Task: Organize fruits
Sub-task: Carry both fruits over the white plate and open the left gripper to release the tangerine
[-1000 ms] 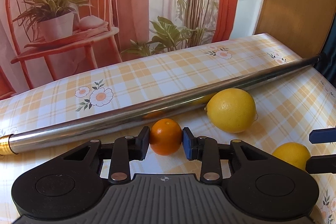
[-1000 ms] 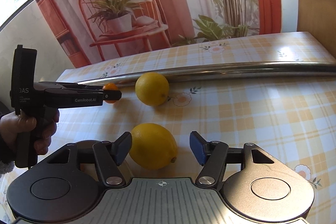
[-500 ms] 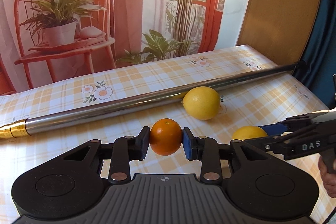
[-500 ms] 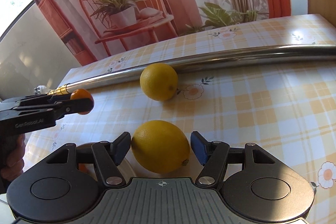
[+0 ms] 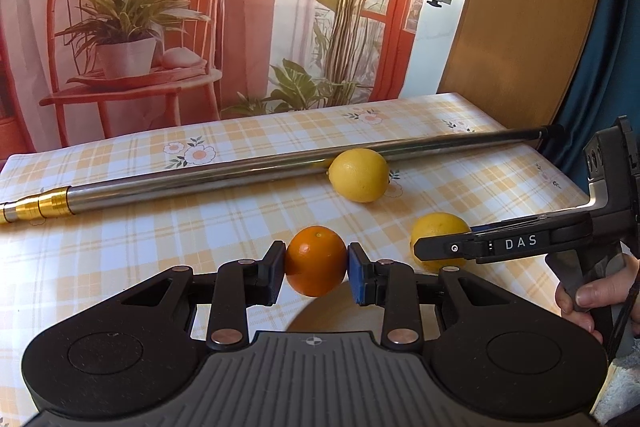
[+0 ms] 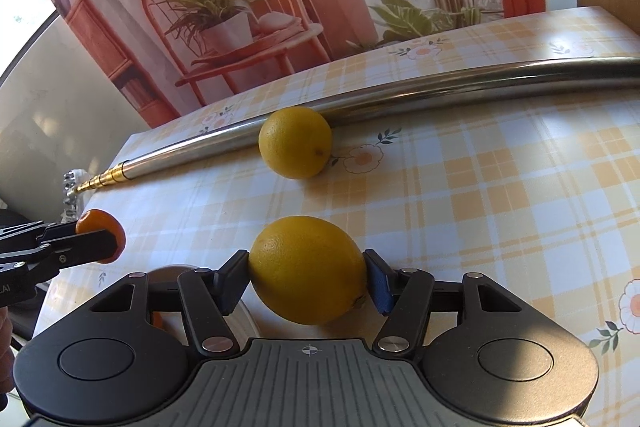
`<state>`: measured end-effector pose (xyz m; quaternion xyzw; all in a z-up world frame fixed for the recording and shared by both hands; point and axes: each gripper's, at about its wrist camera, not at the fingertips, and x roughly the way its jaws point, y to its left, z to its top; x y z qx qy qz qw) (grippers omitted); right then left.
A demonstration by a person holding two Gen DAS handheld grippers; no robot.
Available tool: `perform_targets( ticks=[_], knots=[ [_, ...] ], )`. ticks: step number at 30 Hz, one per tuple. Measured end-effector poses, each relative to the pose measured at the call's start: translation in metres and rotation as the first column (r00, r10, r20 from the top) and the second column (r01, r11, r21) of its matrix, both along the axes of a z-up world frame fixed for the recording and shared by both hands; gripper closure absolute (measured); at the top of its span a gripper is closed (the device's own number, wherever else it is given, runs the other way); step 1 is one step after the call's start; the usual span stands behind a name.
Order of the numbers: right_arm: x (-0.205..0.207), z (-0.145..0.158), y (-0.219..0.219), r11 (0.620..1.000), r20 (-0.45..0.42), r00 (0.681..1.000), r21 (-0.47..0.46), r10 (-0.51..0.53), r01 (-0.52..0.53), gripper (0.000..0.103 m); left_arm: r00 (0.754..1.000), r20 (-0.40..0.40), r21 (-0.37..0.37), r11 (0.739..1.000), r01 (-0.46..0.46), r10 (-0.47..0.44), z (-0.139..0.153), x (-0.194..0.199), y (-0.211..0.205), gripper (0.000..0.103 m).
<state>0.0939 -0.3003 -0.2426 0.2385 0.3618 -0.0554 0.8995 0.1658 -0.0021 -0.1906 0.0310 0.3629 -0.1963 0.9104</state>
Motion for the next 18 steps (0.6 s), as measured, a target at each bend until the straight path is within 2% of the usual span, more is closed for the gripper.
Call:
perform_targets(
  ticks=[10,18],
  knots=[
    [-0.025,0.009,-0.001,0.998,0.023,0.998,-0.015,-0.062,0.063,0.047,1.000,-0.025,-0.026,1.000,0.001,-0.001,0.001,-0.024,0.005,0.068],
    [-0.038,0.025,0.015,0.998,0.055,0.998,-0.060,-0.029,0.032,0.047,0.998,-0.033,-0.009,0.999,0.046,-0.047,-0.003,-0.051,-0.005,0.068]
  ],
)
